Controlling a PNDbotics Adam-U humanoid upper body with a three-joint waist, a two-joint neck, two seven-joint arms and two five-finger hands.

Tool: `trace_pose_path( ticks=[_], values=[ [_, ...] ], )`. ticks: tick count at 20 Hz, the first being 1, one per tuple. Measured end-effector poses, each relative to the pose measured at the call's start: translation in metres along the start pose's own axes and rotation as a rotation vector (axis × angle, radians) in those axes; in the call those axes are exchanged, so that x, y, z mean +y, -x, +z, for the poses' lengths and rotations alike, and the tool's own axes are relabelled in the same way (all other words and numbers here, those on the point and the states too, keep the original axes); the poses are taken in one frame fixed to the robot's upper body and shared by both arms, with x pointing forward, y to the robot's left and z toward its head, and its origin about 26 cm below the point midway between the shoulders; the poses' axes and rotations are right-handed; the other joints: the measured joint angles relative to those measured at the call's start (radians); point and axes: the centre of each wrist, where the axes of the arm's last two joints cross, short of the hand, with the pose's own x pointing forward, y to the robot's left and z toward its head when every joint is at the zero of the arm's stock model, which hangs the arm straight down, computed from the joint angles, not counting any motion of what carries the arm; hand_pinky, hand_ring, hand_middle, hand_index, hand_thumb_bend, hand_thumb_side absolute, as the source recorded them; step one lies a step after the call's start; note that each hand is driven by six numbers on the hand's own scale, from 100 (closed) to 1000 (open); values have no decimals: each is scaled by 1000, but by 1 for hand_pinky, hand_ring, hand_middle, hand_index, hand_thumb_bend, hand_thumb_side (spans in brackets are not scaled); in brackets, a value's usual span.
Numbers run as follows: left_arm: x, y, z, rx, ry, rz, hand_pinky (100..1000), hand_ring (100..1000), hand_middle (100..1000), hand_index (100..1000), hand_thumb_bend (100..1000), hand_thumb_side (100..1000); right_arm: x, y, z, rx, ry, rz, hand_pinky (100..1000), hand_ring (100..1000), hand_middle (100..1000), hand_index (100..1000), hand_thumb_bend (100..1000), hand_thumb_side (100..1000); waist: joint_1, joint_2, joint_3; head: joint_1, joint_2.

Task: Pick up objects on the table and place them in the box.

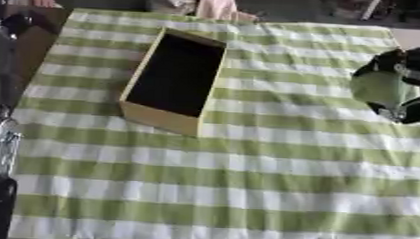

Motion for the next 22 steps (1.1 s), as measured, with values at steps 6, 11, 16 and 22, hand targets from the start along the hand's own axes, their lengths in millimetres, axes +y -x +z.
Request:
trace_pose_path(
  ticks=[6, 11, 16, 22],
  values=[
    [-1, 0, 0, 1, 2, 3, 478, 872, 777, 703, 100, 730, -45, -21, -42, -87, 62, 64, 606, 774, 727, 855, 100, 100, 0, 0, 13, -4, 0],
    [-2, 0, 0, -1, -3, 12, 478, 871, 777, 703, 100, 728, -69, -39, -77, -152, 95, 100, 633, 777, 731, 853, 100, 100, 1, 0, 25, -8, -1],
    [-2, 0, 0, -4, -5, 16, 478, 871, 777, 703, 100, 729, -78, -56, -114, -183, 107, 127, 647, 778, 733, 850, 100, 100, 6, 1, 37, -12, -9],
    [-4, 0, -1, -8, -9, 27, 478, 872, 778, 702, 100, 730, -83, -87, -155, -228, 145, 193, 680, 782, 741, 850, 100, 100, 7, 9, 51, -23, -17]
  ],
)
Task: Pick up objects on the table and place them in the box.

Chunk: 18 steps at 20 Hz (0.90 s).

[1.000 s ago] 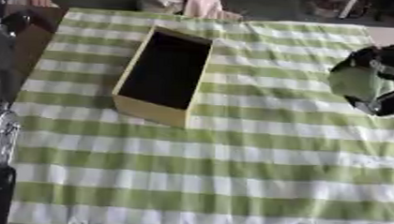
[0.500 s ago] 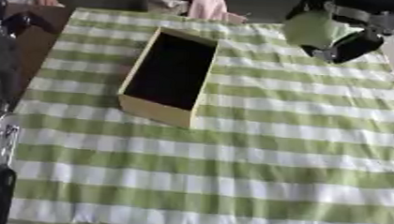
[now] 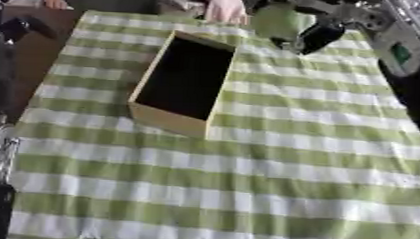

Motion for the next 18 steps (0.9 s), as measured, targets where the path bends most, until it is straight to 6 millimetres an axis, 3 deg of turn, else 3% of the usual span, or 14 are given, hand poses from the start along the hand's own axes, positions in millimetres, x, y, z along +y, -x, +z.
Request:
trace_pose_path(
  ticks=[8, 18],
  values=[
    [-2, 0, -2, -11, -13, 16, 479, 873, 778, 702, 100, 731, 11, -37, -46, -38, 37, 63, 688, 781, 744, 849, 100, 100, 5, 10, 15, -12, -2],
    [-2, -1, -4, -21, -27, 20, 480, 874, 781, 703, 100, 732, 19, -73, -75, -28, 112, 115, 680, 780, 743, 846, 100, 100, 6, 15, 20, -26, -5]
  ],
)
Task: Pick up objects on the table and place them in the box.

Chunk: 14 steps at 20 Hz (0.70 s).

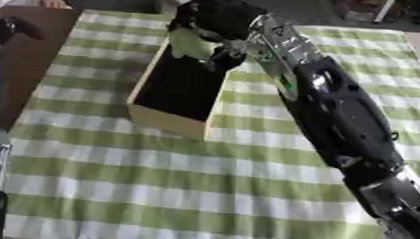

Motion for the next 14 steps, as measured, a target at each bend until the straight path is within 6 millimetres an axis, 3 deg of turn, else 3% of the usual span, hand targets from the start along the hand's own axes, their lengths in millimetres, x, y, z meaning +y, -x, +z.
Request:
trace_pose_path(
  ticks=[14],
  values=[
    [-1, 0, 0, -2, -14, 11, 481, 876, 782, 702, 100, 734, 12, -26, -18, -37, 20, -38, 658, 773, 734, 838, 100, 100, 3, 7, 11, -11, 0]
  ],
)
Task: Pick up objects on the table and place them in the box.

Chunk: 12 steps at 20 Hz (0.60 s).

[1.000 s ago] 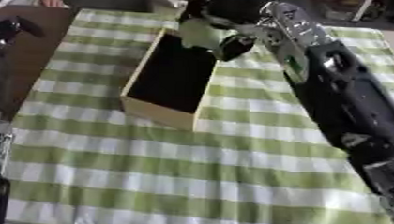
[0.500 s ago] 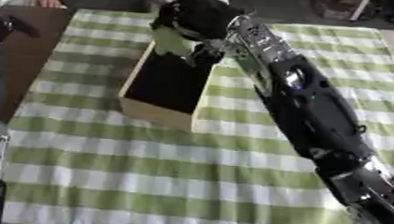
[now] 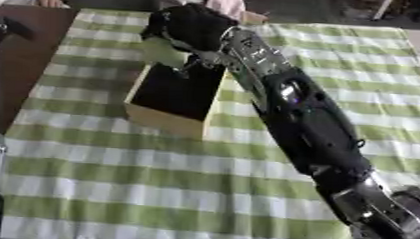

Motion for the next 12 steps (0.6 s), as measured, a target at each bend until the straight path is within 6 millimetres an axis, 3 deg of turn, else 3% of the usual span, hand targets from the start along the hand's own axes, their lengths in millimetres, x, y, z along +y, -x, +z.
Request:
trace_pose_path(
  ticks=[7, 12],
  values=[
    [0, 0, 0, 0, -2, 0, 481, 877, 782, 701, 100, 735, 24, -9, 2, -16, -55, -51, 654, 772, 733, 834, 100, 100, 3, 4, 2, 0, 0],
    [-2, 0, -1, -3, -4, 8, 480, 878, 783, 701, 100, 736, 28, -15, -1, -29, -68, -47, 705, 783, 747, 836, 100, 107, 4, 7, 6, 0, -5]
  ],
)
